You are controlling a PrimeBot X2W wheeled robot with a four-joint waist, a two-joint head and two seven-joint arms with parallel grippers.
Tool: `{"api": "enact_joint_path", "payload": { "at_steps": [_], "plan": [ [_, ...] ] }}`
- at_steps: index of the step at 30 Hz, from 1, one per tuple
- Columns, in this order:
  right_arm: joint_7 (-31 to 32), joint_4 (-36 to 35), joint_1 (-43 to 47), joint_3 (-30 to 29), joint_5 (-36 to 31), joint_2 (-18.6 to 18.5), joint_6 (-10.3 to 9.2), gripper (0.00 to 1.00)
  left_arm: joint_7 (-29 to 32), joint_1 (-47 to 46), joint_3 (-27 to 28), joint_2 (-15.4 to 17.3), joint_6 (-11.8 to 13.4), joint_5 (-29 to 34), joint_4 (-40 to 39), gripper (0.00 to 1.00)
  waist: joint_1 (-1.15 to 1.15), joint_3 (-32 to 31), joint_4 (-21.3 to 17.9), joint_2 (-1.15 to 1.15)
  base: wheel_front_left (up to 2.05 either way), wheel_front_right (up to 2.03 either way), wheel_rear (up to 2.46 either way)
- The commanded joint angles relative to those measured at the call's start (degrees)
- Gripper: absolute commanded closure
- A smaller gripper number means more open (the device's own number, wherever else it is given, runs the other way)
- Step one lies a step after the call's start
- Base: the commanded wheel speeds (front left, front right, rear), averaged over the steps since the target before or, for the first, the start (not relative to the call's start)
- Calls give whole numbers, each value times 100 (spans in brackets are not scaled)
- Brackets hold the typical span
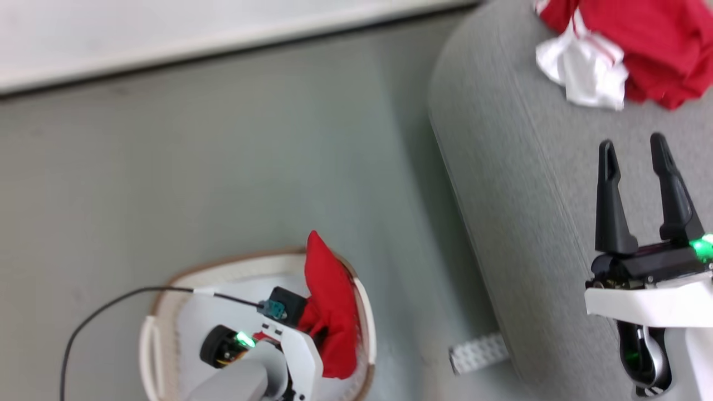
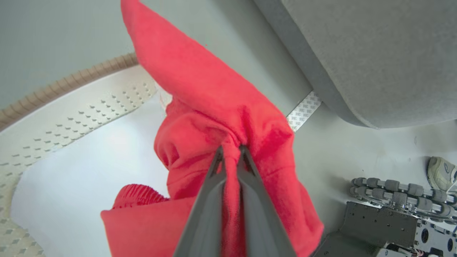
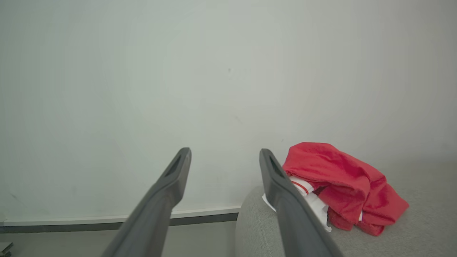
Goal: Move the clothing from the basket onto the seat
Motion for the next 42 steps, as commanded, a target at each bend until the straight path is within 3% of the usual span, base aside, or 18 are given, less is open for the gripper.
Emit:
{"api": "enact_joint_path", "payload": {
  "at_steps": [1,17,22,31,42],
  "plan": [
    [0,49,127,10,-28,-73,-13,0,-183,132,-9,-31,11,-86,-61,100,0,-668,417,0,0,0,0],
    [0,307,789,107,61,-112,-13,0,-870,133,181,105,73,-100,-803,100,0,-1893,1042,0,0,0,0],
    [1,337,1021,164,81,-87,-13,0,-873,57,583,313,330,97,-1561,100,0,-2113,1198,0,0,0,0],
    [1,408,1300,419,53,-47,-13,0,-873,213,1310,969,910,419,-3333,100,0,-2342,1362,0,0,0,0],
    [1,537,1422,818,-12,1,-13,0,-696,456,1599,1622,1609,403,-5175,100,0,-2451,1482,0,0,0,0]
  ]
}}
